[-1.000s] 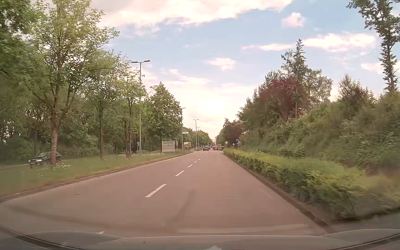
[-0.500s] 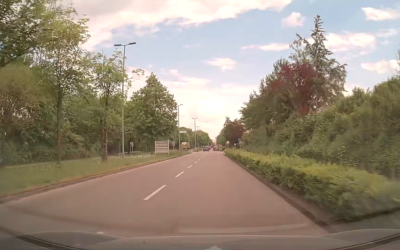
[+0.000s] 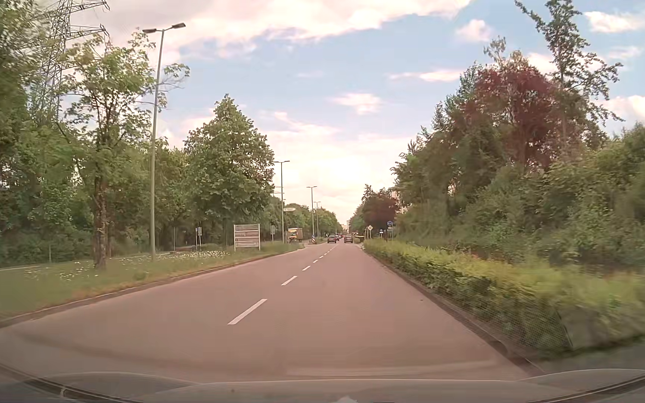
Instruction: Follow the waypoints while adhering to traffic rules and regulations
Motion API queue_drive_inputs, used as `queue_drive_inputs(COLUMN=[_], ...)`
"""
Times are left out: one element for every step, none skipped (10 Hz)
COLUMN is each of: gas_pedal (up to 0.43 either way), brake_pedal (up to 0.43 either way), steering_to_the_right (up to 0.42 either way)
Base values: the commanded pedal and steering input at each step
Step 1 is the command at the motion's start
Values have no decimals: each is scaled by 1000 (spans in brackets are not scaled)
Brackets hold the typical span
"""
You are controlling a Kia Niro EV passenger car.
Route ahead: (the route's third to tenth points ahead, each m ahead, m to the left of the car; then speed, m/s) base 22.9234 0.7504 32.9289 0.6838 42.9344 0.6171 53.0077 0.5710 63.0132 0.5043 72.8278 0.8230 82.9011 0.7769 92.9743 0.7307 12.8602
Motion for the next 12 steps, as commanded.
queue_drive_inputs(gas_pedal=[209,209,209,209,209,209,209,209,209,209,209,209], brake_pedal=[18,18,18,18,18,18,18,18,18,18,18,18], steering_to_the_right=[-1,0,0,0,-1,0,0,-3,-12,-16,-17,-18])
